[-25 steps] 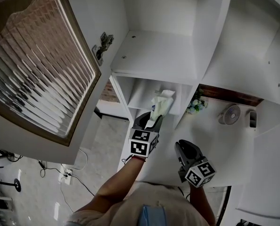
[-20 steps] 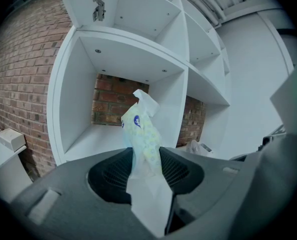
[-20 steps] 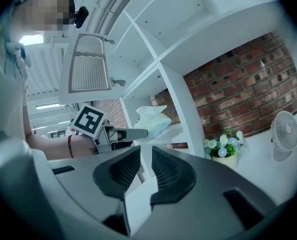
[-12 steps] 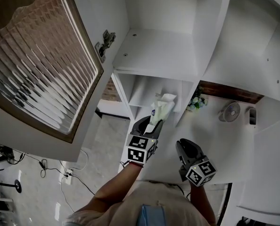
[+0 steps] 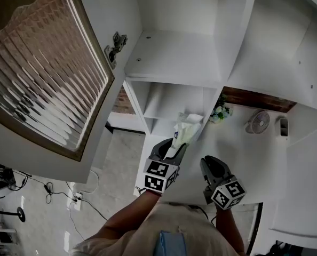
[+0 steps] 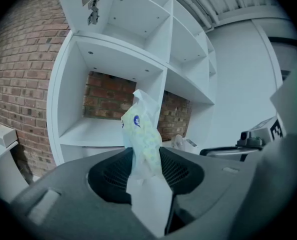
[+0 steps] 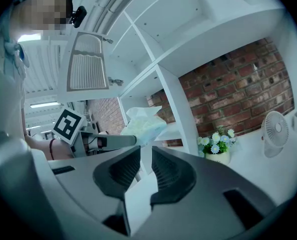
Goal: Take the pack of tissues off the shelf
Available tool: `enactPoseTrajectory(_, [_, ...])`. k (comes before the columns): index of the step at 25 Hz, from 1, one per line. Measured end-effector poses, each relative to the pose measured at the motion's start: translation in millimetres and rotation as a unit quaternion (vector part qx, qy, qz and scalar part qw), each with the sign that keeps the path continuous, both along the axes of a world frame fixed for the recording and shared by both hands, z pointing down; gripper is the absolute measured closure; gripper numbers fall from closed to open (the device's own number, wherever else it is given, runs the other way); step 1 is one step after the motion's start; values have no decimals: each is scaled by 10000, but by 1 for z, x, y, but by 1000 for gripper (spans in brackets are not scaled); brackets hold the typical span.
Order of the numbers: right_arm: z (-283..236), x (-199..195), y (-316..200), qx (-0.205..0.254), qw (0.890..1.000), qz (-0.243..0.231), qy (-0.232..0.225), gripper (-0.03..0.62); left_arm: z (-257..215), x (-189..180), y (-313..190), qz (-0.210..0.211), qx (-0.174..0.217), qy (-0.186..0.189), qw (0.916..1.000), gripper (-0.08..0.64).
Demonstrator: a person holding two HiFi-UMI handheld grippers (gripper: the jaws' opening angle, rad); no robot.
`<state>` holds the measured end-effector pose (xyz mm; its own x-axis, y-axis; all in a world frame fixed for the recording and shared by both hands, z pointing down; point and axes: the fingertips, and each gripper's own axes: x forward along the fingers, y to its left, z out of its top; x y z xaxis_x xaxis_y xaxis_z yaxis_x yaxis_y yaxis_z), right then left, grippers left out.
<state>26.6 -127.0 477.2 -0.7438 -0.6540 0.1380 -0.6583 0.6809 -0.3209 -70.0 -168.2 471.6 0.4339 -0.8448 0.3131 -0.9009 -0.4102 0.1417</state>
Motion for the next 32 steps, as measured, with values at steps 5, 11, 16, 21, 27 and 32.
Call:
enactPoseTrajectory(5, [6,7,2,-57,9999,133,40,514,9,13,4,225,-86,13,9997,385])
enactPoseTrajectory(11, [13,19,3,-144,9994,312,74,514,17,31,7,482,-172,6,9987,385])
enactPoseTrajectory(16, [19,31,4,-207,9985,490,101,514,25,45,9,690,-253,-29,9973,385])
enactPoseTrajectory(21, [31,45,6,-319,9970,690,124,514,41,59,12,910,-359,-99,9952,385])
enactPoseTrajectory(27, [50,60,6,-454,9946,910,199,514,68,74,12,1181,-523,-149,9915,385])
enactPoseTrajectory(32, [71,74,8,-605,9921,1042,352,514,91,87,13,1362,-663,-247,9882,385])
